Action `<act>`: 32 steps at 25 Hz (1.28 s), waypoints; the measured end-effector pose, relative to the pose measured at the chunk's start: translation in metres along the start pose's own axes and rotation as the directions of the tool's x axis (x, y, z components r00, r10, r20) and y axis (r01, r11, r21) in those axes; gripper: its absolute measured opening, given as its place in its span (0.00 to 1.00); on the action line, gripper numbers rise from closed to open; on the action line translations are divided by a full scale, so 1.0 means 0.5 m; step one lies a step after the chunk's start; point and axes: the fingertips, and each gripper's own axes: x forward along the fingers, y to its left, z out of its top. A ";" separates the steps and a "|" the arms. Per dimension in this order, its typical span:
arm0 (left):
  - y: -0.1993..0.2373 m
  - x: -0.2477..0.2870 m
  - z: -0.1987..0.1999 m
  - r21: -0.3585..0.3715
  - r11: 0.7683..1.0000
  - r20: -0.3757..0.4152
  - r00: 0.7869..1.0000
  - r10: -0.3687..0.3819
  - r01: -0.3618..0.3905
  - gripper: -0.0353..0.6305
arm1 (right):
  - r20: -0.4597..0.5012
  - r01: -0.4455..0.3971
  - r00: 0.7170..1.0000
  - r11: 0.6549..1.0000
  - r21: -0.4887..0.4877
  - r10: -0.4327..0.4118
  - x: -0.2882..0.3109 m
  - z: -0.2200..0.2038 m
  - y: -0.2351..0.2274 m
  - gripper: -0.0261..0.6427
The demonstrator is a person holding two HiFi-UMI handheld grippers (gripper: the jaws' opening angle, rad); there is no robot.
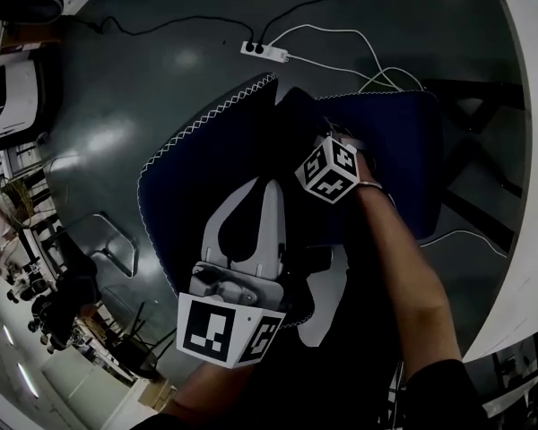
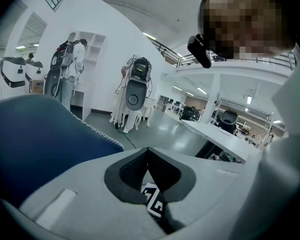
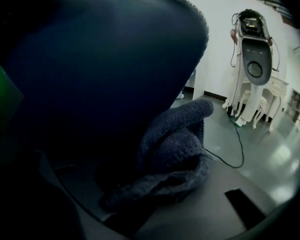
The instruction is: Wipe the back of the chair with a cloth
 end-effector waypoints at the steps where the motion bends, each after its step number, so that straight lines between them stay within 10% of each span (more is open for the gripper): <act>1: 0.004 -0.001 -0.002 -0.001 1.000 -0.001 1.000 0.003 -0.003 0.07 | -0.006 -0.015 1.000 1.000 -0.016 0.015 0.005 -0.004 0.007 0.16; 32: -0.037 -0.120 -0.091 -0.015 0.999 -0.051 0.998 -0.031 0.030 0.07 | -0.141 -0.251 0.958 0.968 0.000 0.248 -0.135 -0.203 0.413 0.16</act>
